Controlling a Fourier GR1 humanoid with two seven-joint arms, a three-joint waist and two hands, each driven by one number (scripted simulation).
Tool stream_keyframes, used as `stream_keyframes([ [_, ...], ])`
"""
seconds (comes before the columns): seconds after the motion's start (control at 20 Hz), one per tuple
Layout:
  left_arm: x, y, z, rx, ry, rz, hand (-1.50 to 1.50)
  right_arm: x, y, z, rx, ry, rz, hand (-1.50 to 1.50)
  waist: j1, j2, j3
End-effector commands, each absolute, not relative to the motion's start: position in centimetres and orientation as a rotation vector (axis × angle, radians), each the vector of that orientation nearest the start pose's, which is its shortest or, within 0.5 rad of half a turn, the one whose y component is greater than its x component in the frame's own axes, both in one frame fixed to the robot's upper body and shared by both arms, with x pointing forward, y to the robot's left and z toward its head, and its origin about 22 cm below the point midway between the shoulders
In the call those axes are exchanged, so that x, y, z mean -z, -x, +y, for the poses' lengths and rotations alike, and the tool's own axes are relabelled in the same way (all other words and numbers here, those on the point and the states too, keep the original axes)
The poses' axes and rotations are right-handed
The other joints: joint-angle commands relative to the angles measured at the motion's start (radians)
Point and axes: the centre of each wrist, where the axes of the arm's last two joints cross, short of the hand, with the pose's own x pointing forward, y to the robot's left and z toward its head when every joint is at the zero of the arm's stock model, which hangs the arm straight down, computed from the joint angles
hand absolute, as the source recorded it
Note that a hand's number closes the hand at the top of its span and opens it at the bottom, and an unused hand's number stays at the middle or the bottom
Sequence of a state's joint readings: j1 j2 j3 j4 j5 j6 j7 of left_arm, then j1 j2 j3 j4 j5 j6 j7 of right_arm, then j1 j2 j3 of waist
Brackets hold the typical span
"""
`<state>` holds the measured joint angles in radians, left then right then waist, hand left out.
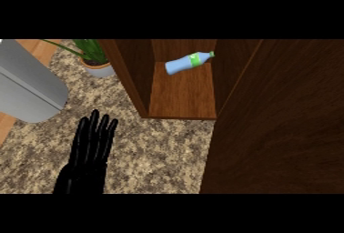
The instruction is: Pick up the bottled water, place it into the cabinet and close the cabinet
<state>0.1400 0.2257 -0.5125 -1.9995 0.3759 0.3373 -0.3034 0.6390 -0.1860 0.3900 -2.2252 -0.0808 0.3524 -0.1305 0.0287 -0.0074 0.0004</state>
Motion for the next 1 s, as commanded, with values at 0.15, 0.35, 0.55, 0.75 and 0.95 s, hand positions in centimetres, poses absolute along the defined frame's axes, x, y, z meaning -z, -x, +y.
stream_keyframes([
  [0.15, -8.2, -13.1, 21.0, -0.180, 0.320, -1.990, -1.50, -8.5, -8.2, -19.7, -0.580, -0.656, -1.625, 1.50, -0.008, 0.002, -0.002],
  [0.35, -8.5, -11.2, 22.7, -0.215, 0.305, -1.987, -1.50, -9.7, -8.0, -17.3, -0.631, -0.658, -1.691, 1.50, -0.006, 0.001, -0.003],
  [0.55, -8.9, -8.8, 23.8, -0.227, 0.322, -1.971, -1.50, -10.2, -7.5, -15.7, -0.624, -0.666, -1.713, 1.50, 0.003, -0.004, -0.003],
  [0.75, -9.6, -8.6, 25.4, -0.241, 0.316, -1.980, -1.50, -10.7, -8.1, -14.7, -0.683, -0.681, -1.688, 1.50, 0.013, 0.003, -0.004],
  [0.95, -9.2, -8.0, 26.7, -0.241, 0.307, -1.980, -1.50, -11.3, -8.5, -14.2, -0.643, -0.692, -1.684, 1.50, 0.024, 0.005, -0.004],
])
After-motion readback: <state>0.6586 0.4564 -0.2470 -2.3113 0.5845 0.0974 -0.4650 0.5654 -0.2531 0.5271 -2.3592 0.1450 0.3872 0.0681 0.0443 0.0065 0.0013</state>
